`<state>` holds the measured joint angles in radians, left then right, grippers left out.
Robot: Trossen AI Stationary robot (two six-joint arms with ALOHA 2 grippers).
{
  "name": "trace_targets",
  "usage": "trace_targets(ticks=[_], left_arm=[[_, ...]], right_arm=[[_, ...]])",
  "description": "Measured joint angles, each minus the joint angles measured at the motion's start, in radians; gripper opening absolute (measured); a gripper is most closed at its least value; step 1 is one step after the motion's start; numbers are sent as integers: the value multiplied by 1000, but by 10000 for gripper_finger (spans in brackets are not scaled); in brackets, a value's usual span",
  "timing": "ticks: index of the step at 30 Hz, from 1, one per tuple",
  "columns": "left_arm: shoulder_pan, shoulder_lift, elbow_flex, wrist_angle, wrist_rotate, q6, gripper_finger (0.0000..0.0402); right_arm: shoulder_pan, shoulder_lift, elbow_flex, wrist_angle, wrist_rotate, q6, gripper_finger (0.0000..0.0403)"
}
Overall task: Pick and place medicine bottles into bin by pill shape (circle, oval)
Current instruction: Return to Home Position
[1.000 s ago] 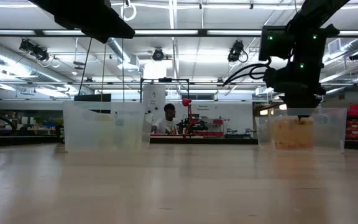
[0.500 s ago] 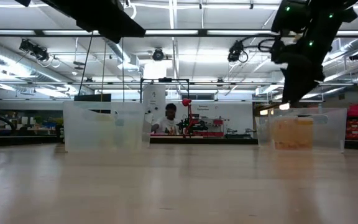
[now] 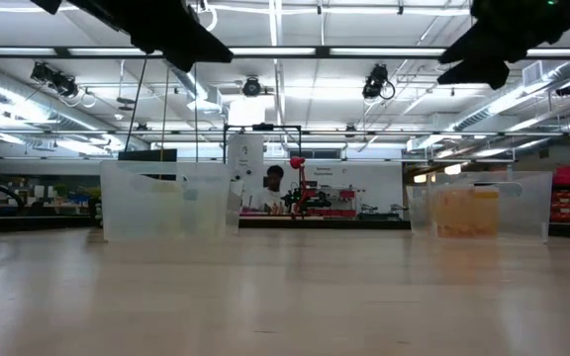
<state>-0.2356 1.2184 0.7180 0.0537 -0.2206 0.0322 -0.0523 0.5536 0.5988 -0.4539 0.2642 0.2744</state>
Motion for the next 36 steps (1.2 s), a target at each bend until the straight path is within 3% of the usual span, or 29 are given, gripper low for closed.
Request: trace_targets(ticks=[6, 16, 22, 28, 32, 36], left_arm=[[22, -52, 0, 7, 26, 37, 12], [128, -155, 0, 6, 139, 85, 6], [187, -163, -3, 17, 235, 92, 14], [215, -162, -110, 173, 312, 78, 10], [272, -189, -166, 194, 337, 85, 5], [380, -270, -219, 241, 424, 84, 12]], right_arm=[[107, -196, -202, 166, -3, -25, 255], [149, -418, -361, 259, -101, -22, 242], [149, -459, -471, 400, -135, -52, 241], [149, -459, -592, 606, -207, -77, 241], [148, -455, -592, 608, -232, -100, 241], [148, -455, -591, 615, -201, -110, 240]])
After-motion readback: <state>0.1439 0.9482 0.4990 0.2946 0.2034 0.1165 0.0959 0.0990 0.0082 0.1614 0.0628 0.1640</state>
